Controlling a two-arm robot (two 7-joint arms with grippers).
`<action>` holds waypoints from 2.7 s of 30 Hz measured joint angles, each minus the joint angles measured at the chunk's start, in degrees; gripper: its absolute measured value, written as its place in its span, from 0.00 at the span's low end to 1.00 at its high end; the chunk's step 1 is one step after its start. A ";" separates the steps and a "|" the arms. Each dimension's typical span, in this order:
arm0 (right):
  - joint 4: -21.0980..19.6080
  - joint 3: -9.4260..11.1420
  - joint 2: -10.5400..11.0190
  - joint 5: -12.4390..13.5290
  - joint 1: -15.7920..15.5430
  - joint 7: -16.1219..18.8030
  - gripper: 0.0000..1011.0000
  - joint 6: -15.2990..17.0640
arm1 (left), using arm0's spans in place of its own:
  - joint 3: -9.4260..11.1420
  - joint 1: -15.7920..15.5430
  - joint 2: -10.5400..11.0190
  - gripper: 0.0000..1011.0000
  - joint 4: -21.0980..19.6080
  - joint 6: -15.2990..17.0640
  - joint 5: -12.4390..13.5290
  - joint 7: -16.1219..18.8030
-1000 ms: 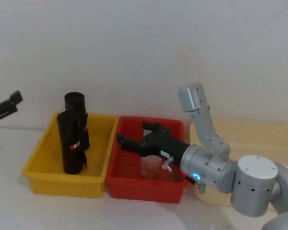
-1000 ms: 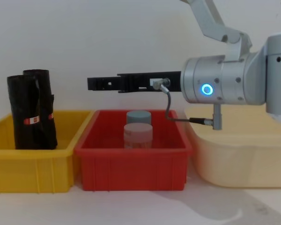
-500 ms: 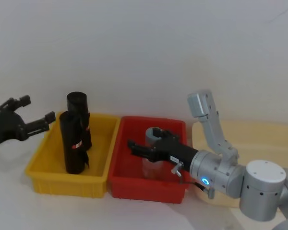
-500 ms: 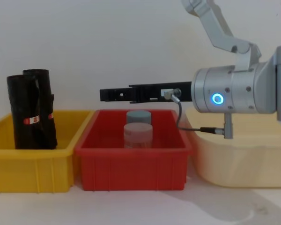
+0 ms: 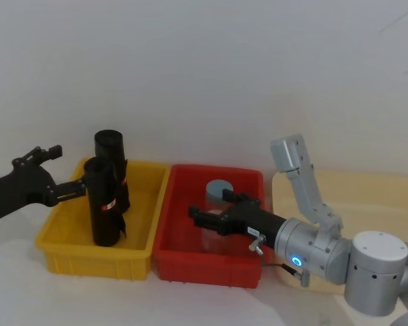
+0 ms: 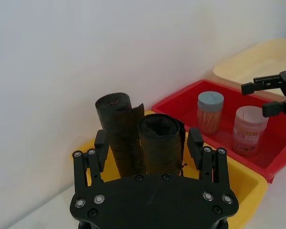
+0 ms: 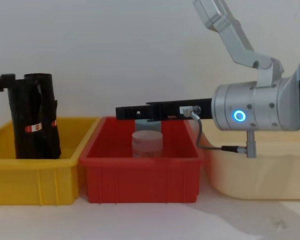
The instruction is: Pick up the garbage bag with the one hand and transfer it to the other hand.
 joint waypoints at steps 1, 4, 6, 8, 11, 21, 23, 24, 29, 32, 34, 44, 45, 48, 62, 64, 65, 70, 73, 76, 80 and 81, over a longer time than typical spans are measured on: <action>0.00 0.00 0.00 0.00 0.00 0.00 0.99 0.00 | 0.28 -0.29 -0.06 0.99 0.29 -0.04 0.12 -0.13; 0.54 -0.02 0.15 0.19 0.09 0.04 0.99 -0.01 | 1.50 -1.51 -0.36 0.99 1.56 -0.05 0.50 -0.66; 1.04 -0.06 0.32 0.37 0.14 0.09 0.99 -0.01 | 2.00 -2.04 -0.51 0.99 2.07 -0.05 0.63 -0.98; 1.24 -0.09 0.37 0.46 0.17 0.13 0.99 -0.02 | 2.85 -2.83 -0.78 0.99 2.91 0.01 0.81 -1.35; 1.62 -0.14 0.54 0.62 0.24 0.22 0.99 -0.03 | 3.80 -3.72 -1.12 0.99 3.96 0.17 1.04 -1.59; 3.14 -0.61 1.03 0.97 0.75 0.62 0.99 -0.03 | 5.65 -5.44 -2.03 0.99 6.45 0.60 1.82 -0.65; 3.51 -0.76 1.11 1.03 0.95 0.78 0.99 -0.04 | 5.90 -5.82 -2.23 0.99 6.94 0.62 2.00 -0.21; 3.67 -0.82 1.12 1.05 1.03 0.82 0.99 -0.03 | 6.01 -5.95 -2.30 0.99 7.16 0.62 2.04 -0.10; 4.44 -1.21 1.19 1.13 1.42 1.08 0.99 -0.04 | 6.46 -6.67 -2.68 0.99 8.15 0.61 2.28 0.50; 5.17 -1.58 1.22 1.15 1.73 1.26 0.99 -0.09 | 6.89 -7.35 -3.04 0.99 8.93 0.57 2.36 0.72; 5.57 -1.80 1.25 1.15 1.92 1.38 0.99 -0.17 | 7.10 -7.66 -3.20 0.99 9.23 0.56 2.37 0.74; 6.87 -2.64 1.37 1.18 2.58 2.09 0.99 -0.64 | 8.26 -9.32 -3.91 0.99 10.73 0.52 2.19 0.25; 7.02 -2.73 1.39 1.18 2.66 2.16 0.98 -0.70 | 8.39 -9.50 -3.98 0.99 10.85 0.52 2.14 0.17; 7.28 -2.88 1.40 1.18 2.81 2.27 0.92 -0.79 | 8.55 -9.72 -4.08 0.96 11.03 0.52 2.06 0.06; 7.87 -3.26 1.47 1.18 3.12 2.59 0.66 -1.03 | 9.08 -10.46 -4.41 0.57 11.65 0.52 1.81 -0.31; 7.91 -3.29 1.48 1.18 3.14 2.61 0.66 -1.05 | 9.11 -10.50 -4.43 0.55 11.68 0.53 1.80 -0.33; 7.92 -3.29 1.48 1.18 3.14 2.62 0.66 -1.05 | 9.14 -10.55 -4.44 0.53 11.70 0.53 1.79 -0.34; 7.98 -3.34 1.48 1.18 3.16 2.65 0.66 -1.10 | 9.20 -10.62 -4.47 0.48 11.76 0.53 1.77 -0.38; 8.01 -3.36 1.48 1.18 3.18 2.66 0.66 -1.10 | 9.22 -10.66 -4.48 0.46 11.80 0.53 1.75 -0.41; 8.04 -3.38 1.48 1.18 3.19 2.68 0.66 -1.11 | 9.24 -10.70 -4.49 0.44 11.82 0.53 1.73 -0.42; 8.06 -3.41 1.48 1.18 3.21 2.70 0.66 -1.11 | 9.27 -10.72 -4.52 0.42 11.85 0.53 1.71 -0.45; 8.07 -3.41 1.48 1.18 3.22 2.70 0.66 -1.11 | 9.27 -10.72 -4.52 0.42 11.85 0.53 1.71 -0.45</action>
